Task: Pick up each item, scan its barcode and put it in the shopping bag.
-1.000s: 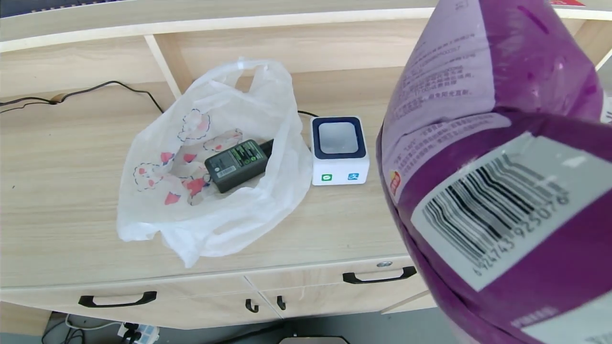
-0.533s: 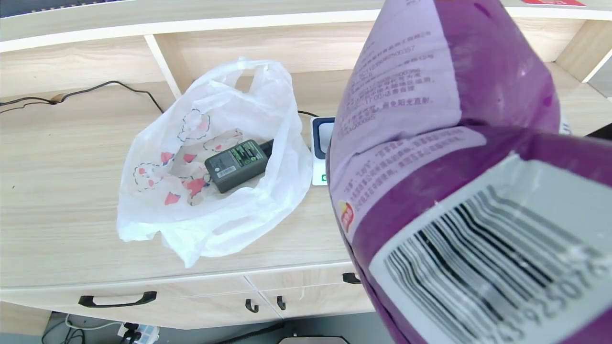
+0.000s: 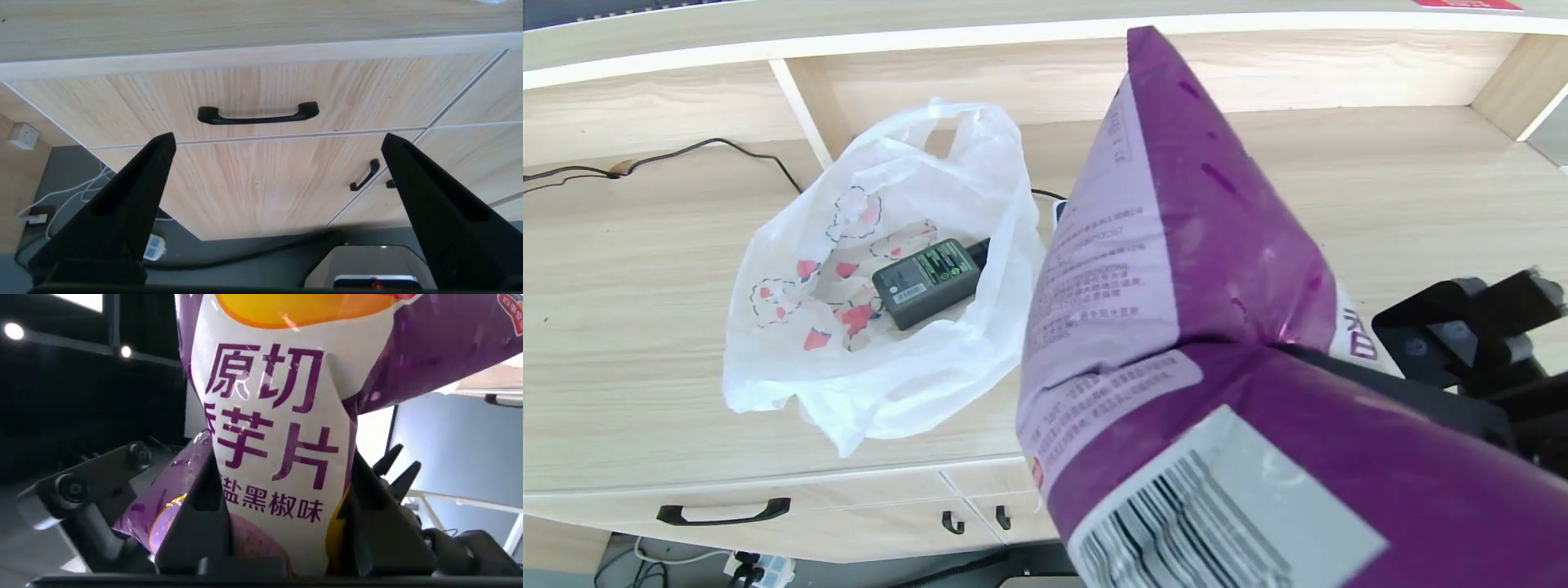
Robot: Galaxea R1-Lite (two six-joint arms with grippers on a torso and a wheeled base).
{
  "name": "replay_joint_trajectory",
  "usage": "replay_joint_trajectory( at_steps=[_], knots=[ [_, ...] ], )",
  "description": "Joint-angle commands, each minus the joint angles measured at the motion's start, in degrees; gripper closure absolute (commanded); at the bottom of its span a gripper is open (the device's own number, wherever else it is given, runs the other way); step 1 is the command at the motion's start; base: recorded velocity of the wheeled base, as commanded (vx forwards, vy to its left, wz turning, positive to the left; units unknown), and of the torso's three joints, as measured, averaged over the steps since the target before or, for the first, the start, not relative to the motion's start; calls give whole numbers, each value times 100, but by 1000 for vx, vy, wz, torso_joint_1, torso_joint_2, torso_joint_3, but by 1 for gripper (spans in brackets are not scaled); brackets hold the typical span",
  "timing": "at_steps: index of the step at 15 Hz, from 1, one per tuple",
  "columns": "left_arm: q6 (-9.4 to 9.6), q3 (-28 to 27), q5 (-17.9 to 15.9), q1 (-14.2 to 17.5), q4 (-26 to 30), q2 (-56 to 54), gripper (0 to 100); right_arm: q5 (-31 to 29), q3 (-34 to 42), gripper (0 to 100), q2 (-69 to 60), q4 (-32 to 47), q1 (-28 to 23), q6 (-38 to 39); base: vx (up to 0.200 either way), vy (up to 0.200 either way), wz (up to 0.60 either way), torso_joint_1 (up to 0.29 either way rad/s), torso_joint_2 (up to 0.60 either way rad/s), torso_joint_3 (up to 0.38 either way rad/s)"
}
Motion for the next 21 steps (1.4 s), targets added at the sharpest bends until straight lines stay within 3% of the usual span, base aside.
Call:
replay_joint_trajectory(
  at_steps=[1,3,10,17,18,21],
  knots=[
    [1,0,-2,1,-3,0,0,-8,-167,100,470,-30,-46,76,0,0,0,0,0,0],
    [1,0,-2,1,-3,9,0,1,-211,100,374,-30,-46,603,0,0,0,0,0,0],
    [10,0,-2,1,-3,0,0,-8,-211,100,145,-30,-81,1307,0,0,0,0,0,0],
    [1,0,-2,1,-3,9,0,-8,-123,100,66,-30,-371,1351,0,0,0,0,0,0],
    [1,0,-2,1,-3,9,0,1,-123,100,136,-30,-485,1298,0,0,0,0,0,0],
    [10,0,-2,1,-3,9,0,-34,70,100,409,-30,-1320,-838,0,0,0,0,0,0]
  ],
)
